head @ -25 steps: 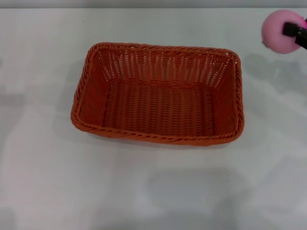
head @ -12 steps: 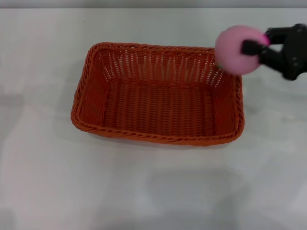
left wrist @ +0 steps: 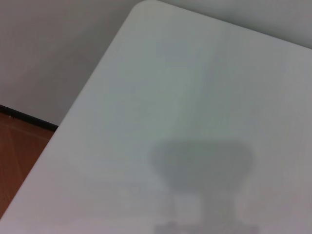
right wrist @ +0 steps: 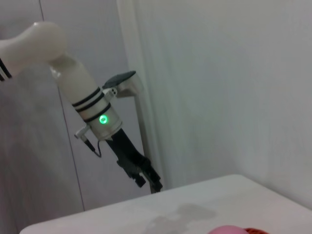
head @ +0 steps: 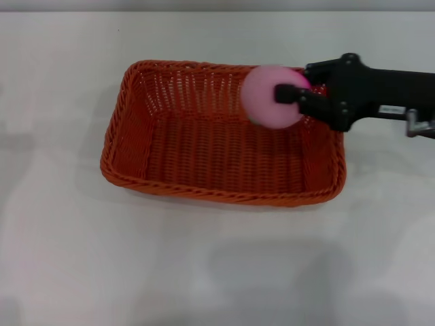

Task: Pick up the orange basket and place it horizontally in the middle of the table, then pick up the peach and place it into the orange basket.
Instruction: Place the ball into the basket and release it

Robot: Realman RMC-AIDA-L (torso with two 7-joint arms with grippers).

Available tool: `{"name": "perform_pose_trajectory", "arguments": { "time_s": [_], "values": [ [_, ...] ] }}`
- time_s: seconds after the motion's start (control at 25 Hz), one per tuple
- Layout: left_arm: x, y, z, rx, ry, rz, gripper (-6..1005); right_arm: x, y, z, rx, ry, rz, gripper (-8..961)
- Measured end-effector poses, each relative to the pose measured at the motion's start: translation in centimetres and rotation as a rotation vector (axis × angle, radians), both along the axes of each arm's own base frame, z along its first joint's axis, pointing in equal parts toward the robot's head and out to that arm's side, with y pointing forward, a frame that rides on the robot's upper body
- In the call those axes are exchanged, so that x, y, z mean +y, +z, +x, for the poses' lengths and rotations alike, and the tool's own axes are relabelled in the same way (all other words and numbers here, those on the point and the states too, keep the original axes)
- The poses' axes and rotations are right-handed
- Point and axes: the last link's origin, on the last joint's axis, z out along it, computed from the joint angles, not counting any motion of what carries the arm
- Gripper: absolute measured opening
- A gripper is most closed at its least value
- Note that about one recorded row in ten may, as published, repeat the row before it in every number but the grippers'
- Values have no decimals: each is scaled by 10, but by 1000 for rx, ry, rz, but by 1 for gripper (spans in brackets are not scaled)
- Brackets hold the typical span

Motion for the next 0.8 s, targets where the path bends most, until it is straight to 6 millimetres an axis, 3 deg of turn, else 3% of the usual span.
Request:
{"name": "perform_pose_trajectory", "arguments": {
  "time_s": [0.44, 0.68, 0.8],
  "values": [
    [-1, 1, -3, 0, 6, 3, 735, 16, -30, -3, -93, -44, -8, 232],
    [-1, 1, -3, 0, 8, 2, 733, 15, -36, -4, -60, -76, -55, 236],
    [-2, 0, -3, -1, 8, 1, 732, 14, -35, -4, -53, -84, -60, 342]
  ]
}}
